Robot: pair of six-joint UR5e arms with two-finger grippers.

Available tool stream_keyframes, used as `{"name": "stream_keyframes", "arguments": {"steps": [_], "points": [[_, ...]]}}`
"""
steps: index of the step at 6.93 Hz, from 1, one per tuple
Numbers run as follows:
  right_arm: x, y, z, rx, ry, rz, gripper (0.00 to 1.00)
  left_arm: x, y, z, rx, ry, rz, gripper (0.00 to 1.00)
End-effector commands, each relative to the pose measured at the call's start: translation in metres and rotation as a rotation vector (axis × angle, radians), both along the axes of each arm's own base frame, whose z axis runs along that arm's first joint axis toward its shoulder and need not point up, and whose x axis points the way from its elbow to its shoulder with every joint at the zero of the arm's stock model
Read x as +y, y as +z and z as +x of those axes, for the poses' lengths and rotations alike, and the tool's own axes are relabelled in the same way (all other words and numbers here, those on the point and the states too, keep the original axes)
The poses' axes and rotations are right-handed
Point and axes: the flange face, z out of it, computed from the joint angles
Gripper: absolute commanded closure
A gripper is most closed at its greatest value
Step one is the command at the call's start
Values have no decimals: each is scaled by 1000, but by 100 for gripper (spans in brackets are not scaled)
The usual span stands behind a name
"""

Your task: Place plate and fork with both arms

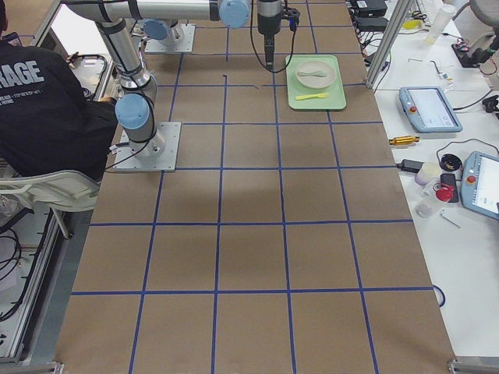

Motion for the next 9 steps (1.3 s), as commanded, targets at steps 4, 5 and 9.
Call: {"name": "stream_keyframes", "arguments": {"steps": [4,5,9], "points": [[-13,11,7,-35,8,69,0,-2,18,0,4,8,-34,0],[-12,6,10,-35,12,80,0,2,18,0,2,5,-32,0],[-20,7,12,-39,14,48,0,4,16,0,3,6,-18,0]]}}
